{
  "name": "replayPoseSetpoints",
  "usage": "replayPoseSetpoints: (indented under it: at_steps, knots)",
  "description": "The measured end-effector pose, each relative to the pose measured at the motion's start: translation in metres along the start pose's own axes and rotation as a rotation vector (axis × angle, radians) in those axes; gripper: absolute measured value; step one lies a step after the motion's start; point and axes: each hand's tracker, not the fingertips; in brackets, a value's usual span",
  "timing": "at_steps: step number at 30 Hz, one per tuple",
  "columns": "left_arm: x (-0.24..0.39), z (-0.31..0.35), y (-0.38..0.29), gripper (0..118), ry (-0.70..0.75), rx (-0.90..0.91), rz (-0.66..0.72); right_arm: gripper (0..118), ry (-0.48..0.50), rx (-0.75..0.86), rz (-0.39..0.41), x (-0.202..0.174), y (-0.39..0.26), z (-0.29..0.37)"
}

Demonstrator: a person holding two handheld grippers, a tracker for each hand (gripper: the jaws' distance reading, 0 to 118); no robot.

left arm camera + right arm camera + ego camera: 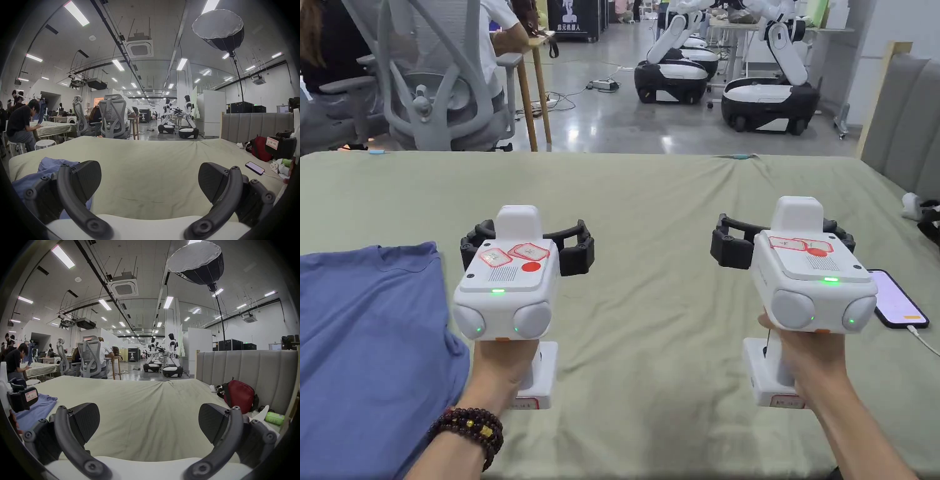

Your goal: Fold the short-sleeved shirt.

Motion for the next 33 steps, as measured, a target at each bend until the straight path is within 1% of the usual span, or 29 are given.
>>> replayPoseSetpoints:
  at_steps: [3, 8, 14, 17, 22, 25, 29, 33]
  knots:
    - [-0.0002, 0.0009, 0.0007, 118, -0.003, -0.017, -0.003, 118, -0.010, 0.007, 0.019, -0.0008, -0.0007, 0.0003]
    - [0.0029, 0.0019, -0.0018, 118, -0.010, -0.022, -0.018, 118, -0.009, 0.002, 0.019, 0.0005, -0.0013, -0.0006]
    - [0.0023, 0.0007, -0.0016, 118, -0.017, -0.034, 0.007, 118, -0.015, -0.005, 0.028, 0.0004, -0.0040, -0.0008]
    - [0.0040, 0.0002, -0.0019, 118, -0.009, -0.027, -0.016, 118, -0.018, -0.008, 0.027, 0.0010, -0.0060, -0.0021]
    - [0.0031, 0.0009, -0.0015, 118, -0.048, -0.035, -0.023, 118, -0.023, 0.003, 0.031, 0.0010, -0.0067, -0.0009]
    - [0.0017, -0.0014, -0.0032, 118, -0.056, -0.035, -0.001, 118, -0.014, -0.001, 0.035, 0.0003, -0.0067, -0.0004]
    - [0.0029, -0.0001, -0.0040, 118, -0.039, -0.029, -0.003, 118, -0.019, 0.004, 0.043, 0.0002, -0.0076, 0.0010]
    - [0.0041, 0.0019, -0.0037, 118, -0.041, -0.019, -0.018, 118, -0.015, 0.001, 0.033, 0.0023, -0.0089, 0.0008]
